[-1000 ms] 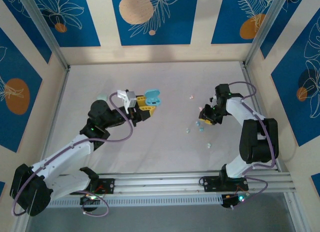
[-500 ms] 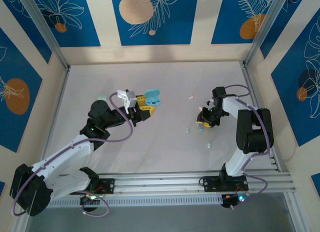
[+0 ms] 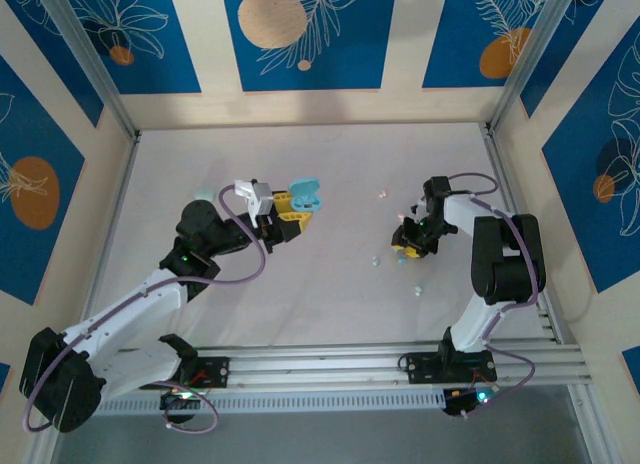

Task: Insert wireless bluetooth earbuds into charging case

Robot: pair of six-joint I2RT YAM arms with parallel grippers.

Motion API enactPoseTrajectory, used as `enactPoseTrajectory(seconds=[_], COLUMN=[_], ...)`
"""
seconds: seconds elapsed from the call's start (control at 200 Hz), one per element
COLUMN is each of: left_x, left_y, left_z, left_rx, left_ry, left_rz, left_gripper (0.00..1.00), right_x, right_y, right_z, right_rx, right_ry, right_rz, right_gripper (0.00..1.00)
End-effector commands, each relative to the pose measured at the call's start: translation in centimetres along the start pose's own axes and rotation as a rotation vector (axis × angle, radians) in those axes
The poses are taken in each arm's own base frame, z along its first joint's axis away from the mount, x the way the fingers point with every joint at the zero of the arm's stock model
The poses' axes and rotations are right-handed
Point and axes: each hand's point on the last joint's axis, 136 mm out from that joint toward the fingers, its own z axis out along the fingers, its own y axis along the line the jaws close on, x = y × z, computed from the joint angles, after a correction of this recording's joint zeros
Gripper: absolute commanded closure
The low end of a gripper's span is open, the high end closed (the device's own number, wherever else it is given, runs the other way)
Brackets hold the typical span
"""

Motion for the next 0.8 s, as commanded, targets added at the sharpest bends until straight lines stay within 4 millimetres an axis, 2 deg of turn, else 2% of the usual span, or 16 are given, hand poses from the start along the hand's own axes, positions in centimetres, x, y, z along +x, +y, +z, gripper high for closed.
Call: enactPoseTrajectory(seconds=[0.0,0.355,0.695,0.795], left_x=[-0.5,-0.2,-0.3,-0.4], left_y=[-0.5,-0.4,-0.4,-0.4], left_z=[0.1,0.4,0.4,0.4], left_rx=[0.013,0.022,0.019,0.021], left_ry=[-0.016,-0.016,-0.016,-0.017], left_rz=[0.011,-0.001,-0.002,-0.005], left_gripper=[0.65,0.65,0.65,0.65], right_x=[1.6,4.2,5.0,4.4], right_y=[0.2,1.5,1.7,1.8], right_z=[-0.9,-0.7,-2.0,-2.6], right_rx=[-0.020,-0.035,0.024,0.055], right_ry=[0.024,0.081,0.085,0.051], right_rz=[0.019,0.006,-0.008,-0.060], right_gripper=[0.63,0.63,0.63,0.63])
